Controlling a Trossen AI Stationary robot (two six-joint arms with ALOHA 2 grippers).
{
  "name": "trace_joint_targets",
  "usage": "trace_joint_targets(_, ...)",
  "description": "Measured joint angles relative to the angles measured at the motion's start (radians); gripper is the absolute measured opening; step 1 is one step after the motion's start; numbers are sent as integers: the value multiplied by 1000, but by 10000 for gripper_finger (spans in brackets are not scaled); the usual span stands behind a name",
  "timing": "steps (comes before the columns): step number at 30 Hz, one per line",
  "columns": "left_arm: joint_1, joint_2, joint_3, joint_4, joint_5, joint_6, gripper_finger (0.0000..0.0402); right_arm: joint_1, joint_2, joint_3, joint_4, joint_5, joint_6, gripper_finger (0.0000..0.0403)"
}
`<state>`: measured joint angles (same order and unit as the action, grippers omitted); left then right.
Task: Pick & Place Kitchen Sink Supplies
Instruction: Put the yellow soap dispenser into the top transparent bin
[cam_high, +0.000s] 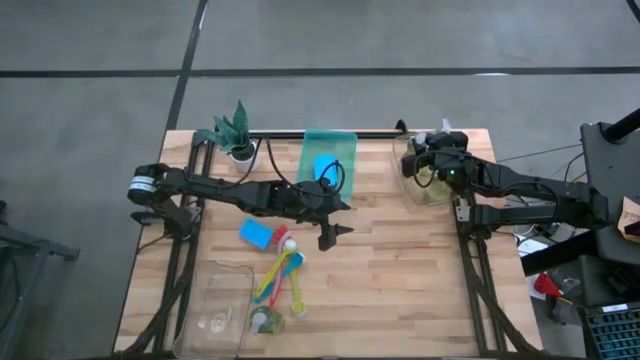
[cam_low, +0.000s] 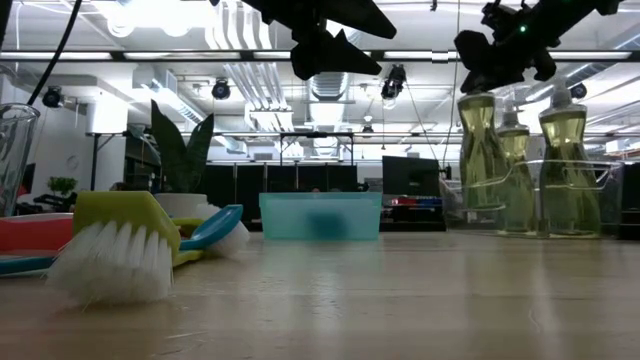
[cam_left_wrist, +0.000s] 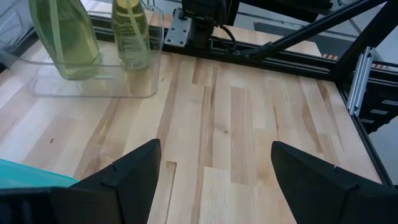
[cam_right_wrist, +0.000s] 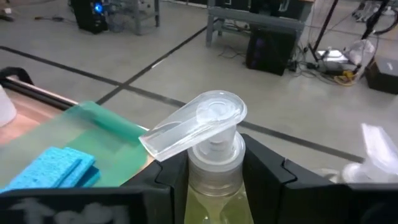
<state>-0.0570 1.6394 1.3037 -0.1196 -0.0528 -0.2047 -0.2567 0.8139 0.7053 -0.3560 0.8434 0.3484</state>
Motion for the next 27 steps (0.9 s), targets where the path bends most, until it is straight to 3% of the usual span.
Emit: trace_joint_targets(27,0,0,0,0,0,-7,296,-38,6,-55,-1,26,-26,161)
